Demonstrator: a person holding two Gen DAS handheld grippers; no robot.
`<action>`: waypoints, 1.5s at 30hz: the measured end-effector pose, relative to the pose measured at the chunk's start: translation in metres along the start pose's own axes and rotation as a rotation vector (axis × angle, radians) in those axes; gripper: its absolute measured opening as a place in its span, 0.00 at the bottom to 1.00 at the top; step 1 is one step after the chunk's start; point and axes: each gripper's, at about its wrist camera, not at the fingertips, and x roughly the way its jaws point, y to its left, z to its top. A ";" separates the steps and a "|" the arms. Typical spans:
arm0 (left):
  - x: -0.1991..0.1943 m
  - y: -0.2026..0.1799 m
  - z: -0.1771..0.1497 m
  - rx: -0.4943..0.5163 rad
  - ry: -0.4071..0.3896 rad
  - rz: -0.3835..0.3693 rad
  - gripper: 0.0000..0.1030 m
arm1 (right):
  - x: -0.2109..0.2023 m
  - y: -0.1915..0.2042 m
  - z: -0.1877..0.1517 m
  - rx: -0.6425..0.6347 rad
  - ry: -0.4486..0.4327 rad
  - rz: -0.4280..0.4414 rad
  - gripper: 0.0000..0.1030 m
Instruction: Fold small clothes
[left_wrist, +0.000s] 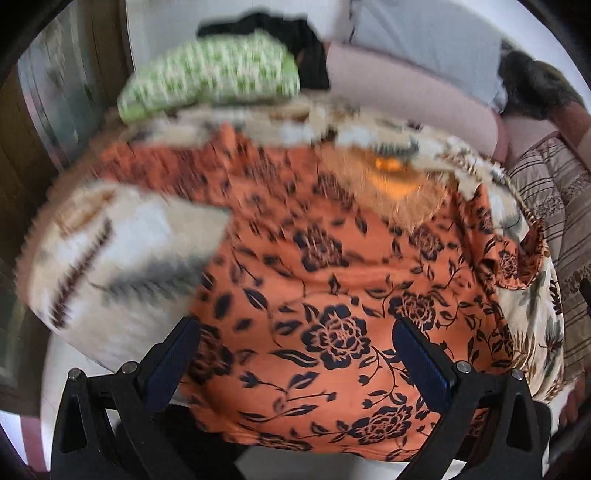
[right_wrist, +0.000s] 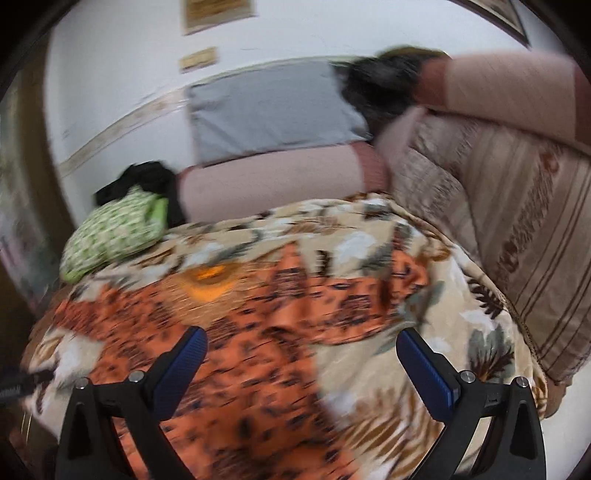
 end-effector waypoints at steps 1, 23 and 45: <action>0.010 -0.003 0.001 -0.009 0.008 -0.002 1.00 | 0.014 -0.014 0.003 0.015 0.018 -0.018 1.00; 0.112 -0.042 0.078 0.082 -0.218 0.146 1.00 | 0.207 -0.168 0.023 0.718 0.238 -0.006 0.87; 0.095 0.120 0.109 -0.276 -0.282 0.337 1.00 | 0.169 0.118 0.158 0.332 0.089 0.454 0.09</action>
